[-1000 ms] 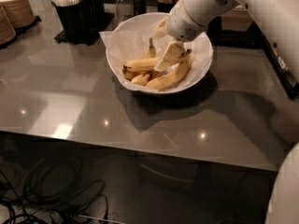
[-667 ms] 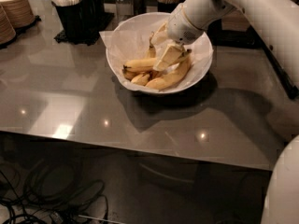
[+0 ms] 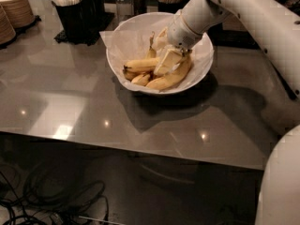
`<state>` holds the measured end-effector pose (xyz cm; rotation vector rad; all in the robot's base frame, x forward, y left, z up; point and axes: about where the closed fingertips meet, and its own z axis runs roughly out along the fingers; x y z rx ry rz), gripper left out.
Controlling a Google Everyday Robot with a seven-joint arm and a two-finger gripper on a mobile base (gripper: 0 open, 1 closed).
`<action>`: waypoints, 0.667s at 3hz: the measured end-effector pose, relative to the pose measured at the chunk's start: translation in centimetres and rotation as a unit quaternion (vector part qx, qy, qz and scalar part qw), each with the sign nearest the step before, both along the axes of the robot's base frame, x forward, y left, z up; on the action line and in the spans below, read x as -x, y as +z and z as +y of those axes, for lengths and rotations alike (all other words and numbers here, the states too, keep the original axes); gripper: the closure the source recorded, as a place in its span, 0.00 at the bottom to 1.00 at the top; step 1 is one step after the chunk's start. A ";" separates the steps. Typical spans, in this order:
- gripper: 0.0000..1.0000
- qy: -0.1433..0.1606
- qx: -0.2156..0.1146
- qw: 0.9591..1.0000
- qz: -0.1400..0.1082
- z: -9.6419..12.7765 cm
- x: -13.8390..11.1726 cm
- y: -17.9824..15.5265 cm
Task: Pick banana from white bowl
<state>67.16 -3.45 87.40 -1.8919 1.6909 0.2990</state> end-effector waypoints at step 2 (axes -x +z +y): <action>0.75 -0.008 -0.003 1.000 -0.013 -0.6 0.4 0.9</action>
Offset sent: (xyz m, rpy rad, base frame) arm -0.0094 -0.0194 0.0279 0.0129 -0.0720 -0.0430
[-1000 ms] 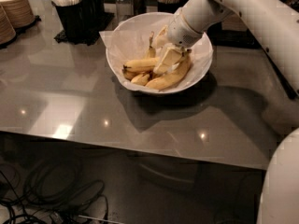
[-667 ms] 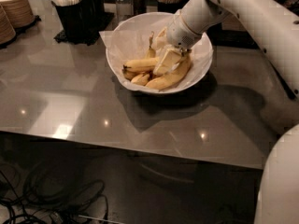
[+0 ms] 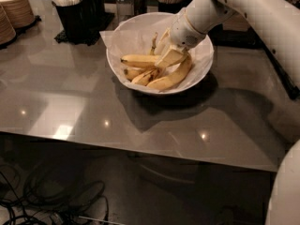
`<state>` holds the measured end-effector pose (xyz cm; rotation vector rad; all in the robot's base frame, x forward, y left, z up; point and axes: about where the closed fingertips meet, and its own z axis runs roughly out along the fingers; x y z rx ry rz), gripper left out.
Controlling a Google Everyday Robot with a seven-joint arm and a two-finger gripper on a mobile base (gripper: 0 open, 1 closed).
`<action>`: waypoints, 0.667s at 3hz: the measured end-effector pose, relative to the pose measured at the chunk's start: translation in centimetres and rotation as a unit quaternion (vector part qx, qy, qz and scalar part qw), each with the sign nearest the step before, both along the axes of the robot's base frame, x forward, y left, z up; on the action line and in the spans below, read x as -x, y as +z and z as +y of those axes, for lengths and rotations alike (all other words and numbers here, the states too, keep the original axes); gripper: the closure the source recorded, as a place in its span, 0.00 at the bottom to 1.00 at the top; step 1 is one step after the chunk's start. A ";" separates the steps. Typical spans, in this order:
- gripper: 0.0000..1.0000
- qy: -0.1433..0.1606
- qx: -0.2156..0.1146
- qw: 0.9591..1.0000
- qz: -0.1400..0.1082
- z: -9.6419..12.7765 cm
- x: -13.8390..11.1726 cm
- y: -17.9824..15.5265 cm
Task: Pick banana from white bowl
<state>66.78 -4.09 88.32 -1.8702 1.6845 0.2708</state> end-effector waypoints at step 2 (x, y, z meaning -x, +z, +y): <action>1.00 -0.020 -0.003 0.999 -0.034 -1.5 1.3 2.6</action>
Offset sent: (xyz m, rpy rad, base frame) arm -0.0200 -0.0275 0.0409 0.0134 -0.0983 -0.0666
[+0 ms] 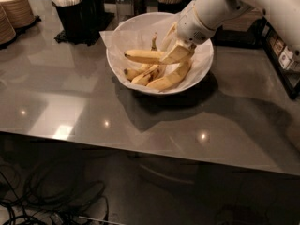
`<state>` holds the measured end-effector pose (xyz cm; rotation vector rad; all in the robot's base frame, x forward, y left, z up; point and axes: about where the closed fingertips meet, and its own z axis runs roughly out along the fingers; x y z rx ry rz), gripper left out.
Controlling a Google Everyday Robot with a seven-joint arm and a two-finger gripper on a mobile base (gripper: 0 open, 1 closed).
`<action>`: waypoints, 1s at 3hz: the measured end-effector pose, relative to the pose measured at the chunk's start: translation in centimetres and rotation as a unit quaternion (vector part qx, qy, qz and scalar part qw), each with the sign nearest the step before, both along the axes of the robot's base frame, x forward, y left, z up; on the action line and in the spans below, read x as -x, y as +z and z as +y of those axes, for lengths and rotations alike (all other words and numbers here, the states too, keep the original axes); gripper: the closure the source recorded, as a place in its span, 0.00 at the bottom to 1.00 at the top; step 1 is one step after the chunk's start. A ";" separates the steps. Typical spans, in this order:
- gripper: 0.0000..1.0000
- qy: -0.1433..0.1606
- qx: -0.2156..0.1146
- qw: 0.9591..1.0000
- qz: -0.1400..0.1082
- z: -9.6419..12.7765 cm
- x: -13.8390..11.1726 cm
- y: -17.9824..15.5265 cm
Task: Pick banana from white bowl
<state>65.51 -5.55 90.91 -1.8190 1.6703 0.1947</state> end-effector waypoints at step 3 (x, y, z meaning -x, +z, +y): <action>1.00 0.023 -0.097 0.995 -0.001 -3.3 11.2 6.2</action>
Offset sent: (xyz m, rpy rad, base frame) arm -0.1195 -0.0506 0.0689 0.2143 0.0324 0.0623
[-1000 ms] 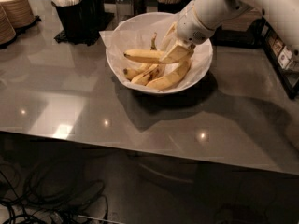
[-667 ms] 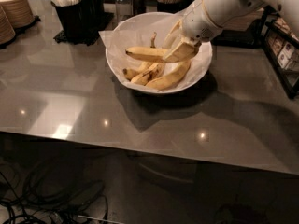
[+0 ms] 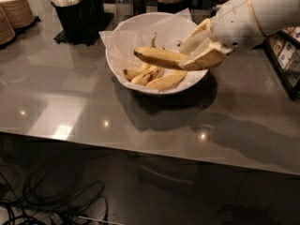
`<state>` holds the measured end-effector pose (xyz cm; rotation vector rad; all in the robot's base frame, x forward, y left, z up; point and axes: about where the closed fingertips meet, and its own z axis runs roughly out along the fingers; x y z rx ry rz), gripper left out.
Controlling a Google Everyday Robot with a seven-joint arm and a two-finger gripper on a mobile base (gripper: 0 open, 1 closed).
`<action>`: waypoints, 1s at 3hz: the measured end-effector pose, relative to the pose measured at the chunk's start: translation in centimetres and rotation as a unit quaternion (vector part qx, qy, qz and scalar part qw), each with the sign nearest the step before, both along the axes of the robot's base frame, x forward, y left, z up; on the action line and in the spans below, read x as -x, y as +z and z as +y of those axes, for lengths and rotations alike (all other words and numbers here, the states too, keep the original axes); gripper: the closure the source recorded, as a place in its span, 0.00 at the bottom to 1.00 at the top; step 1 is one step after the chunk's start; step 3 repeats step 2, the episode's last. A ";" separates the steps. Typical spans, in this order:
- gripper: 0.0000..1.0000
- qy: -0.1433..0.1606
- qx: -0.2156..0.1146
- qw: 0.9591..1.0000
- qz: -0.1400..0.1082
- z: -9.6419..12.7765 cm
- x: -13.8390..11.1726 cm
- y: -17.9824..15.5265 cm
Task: Pick banana from white bowl
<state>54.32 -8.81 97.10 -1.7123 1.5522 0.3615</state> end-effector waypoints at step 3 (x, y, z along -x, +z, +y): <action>1.00 -0.036 -0.027 0.999 -0.001 -2.6 5.3 1.5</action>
Offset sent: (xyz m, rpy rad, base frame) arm -0.0411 -0.0146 0.0131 0.0437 -0.0066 -0.0434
